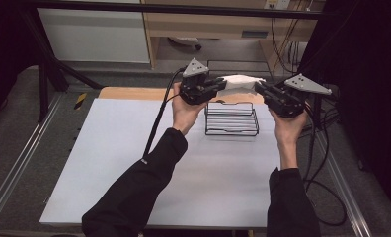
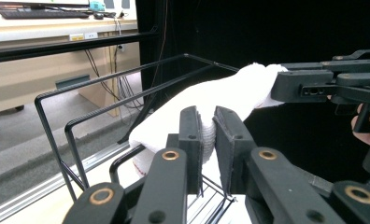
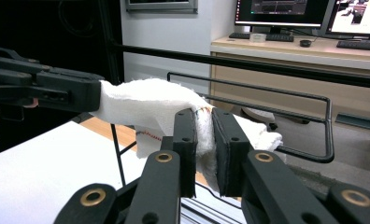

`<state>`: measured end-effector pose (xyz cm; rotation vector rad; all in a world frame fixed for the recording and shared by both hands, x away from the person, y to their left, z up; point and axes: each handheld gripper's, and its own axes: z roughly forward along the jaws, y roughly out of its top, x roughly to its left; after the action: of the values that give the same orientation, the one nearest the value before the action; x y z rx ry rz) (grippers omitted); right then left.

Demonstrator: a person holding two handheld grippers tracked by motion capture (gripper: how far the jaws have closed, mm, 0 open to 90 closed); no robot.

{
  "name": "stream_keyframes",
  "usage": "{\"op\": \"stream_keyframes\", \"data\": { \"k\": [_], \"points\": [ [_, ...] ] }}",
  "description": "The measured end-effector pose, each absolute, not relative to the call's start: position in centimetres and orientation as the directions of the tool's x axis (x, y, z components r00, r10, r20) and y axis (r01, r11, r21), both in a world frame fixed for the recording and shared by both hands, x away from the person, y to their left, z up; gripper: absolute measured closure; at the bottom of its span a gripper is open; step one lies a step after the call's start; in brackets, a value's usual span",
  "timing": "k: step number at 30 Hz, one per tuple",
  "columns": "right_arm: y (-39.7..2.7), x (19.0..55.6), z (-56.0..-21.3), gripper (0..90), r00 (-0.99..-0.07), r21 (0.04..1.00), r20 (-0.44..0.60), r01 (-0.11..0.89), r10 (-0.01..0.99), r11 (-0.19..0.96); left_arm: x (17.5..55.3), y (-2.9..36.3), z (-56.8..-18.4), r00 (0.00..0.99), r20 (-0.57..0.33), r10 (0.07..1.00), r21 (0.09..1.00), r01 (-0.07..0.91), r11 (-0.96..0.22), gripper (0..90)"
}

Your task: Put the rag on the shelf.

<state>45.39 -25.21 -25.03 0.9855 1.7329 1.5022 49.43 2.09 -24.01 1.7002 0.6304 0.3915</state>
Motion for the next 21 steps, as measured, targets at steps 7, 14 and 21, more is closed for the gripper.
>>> {"op": "stream_keyframes", "data": {
  "k": [7, 14, 21],
  "points": [
    [-25.2, 45.3, -25.1, 80.7, -0.517, 0.989, 0.005, 0.129, 0.856, 0.072, 49.4, 2.6, -22.6, 0.784, -0.111, 0.610, 0.972, 0.213, -0.098, 79.1],
    [-25.2, 45.3, -25.3, 80.8, -0.518, 0.989, 0.005, 0.129, 0.856, 0.072, 49.7, 2.9, -21.6, 0.764, -0.133, 0.631, 0.973, 0.221, -0.062, 86.2],
    [-25.2, 45.3, -25.5, 80.7, -0.519, 0.989, 0.003, 0.128, 0.855, 0.074, 50.4, 2.4, -21.0, 0.742, -0.135, 0.657, 0.967, 0.242, -0.075, 89.2]
  ]
}}
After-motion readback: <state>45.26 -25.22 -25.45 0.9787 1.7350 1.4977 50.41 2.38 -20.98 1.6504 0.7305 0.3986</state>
